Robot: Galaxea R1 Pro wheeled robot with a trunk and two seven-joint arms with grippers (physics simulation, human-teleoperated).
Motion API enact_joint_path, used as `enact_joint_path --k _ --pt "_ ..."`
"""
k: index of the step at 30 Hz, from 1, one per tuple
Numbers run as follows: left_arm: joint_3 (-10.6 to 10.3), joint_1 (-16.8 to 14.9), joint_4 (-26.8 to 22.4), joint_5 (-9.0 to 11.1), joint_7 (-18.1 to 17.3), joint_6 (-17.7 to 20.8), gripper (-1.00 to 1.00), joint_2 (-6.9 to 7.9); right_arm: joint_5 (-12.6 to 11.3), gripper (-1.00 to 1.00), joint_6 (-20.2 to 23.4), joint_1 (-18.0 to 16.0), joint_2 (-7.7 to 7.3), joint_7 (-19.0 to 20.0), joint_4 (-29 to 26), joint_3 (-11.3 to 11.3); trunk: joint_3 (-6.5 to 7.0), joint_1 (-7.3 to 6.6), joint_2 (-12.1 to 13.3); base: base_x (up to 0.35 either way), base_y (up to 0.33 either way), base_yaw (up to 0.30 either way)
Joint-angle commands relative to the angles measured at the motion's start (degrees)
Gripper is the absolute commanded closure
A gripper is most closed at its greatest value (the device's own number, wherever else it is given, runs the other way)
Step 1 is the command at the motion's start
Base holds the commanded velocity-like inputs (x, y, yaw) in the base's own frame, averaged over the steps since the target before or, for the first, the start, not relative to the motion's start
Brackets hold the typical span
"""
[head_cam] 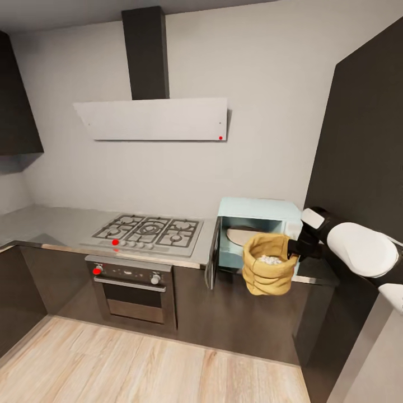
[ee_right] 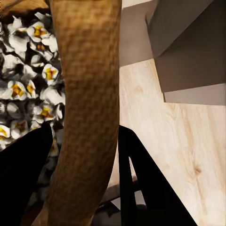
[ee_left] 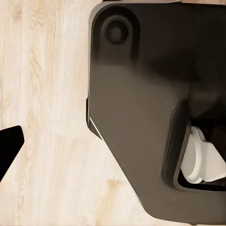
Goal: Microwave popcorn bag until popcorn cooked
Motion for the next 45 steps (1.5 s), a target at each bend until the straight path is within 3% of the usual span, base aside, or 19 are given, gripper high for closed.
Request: enact_joint_path --k 1,9,16,27,33,38,45 --pt "0.3 0.0 -0.1 0.0 0.1 0.1 -1.00 -0.02 0.1 1.00 -0.4 0.3 -0.01 -0.5 0.1 -0.5 -0.02 0.02 0.0 0.000 0.000 0.000" --pt "0.3 0.0 -0.1 0.0 0.1 0.1 -1.00 -0.02 0.1 1.00 -2.8 2.9 -0.02 -0.7 0.1 -0.5 -0.02 0.02 0.0 0.000 0.119 -0.010" --pt "0.3 0.0 -0.1 0.0 0.1 0.1 -1.00 -0.02 0.1 1.00 -4.4 5.5 -0.02 -0.7 0.1 -0.5 -0.02 0.02 0.0 0.000 0.027 -0.250" --pt "0.3 0.0 -0.1 0.0 0.1 0.1 -1.00 -0.02 0.1 1.00 -4.5 5.5 -0.06 -0.7 0.1 -0.5 -0.02 0.02 0.0 0.000 0.169 -0.287" --pt "0.3 0.0 -0.1 0.0 0.1 0.1 -1.00 -0.02 -0.2 1.00 -4.8 5.5 -0.01 -0.6 0.1 -0.6 -0.02 0.02 0.0 0.000 0.151 -0.071" --pt "0.3 0.0 -0.1 0.0 0.1 0.1 -1.00 -0.02 -0.3 1.00 -9.9 5.5 0.02 -0.7 0.1 -0.6 -0.02 0.02 0.0 0.000 0.005 -0.002" --pt "0.3 0.0 -0.1 0.0 0.1 0.1 -1.00 -0.02 -1.1 1.00 -11.1 5.5 0.02 -1.0 0.1 -0.8 -0.02 0.02 0.0 0.000 0.000 0.000"
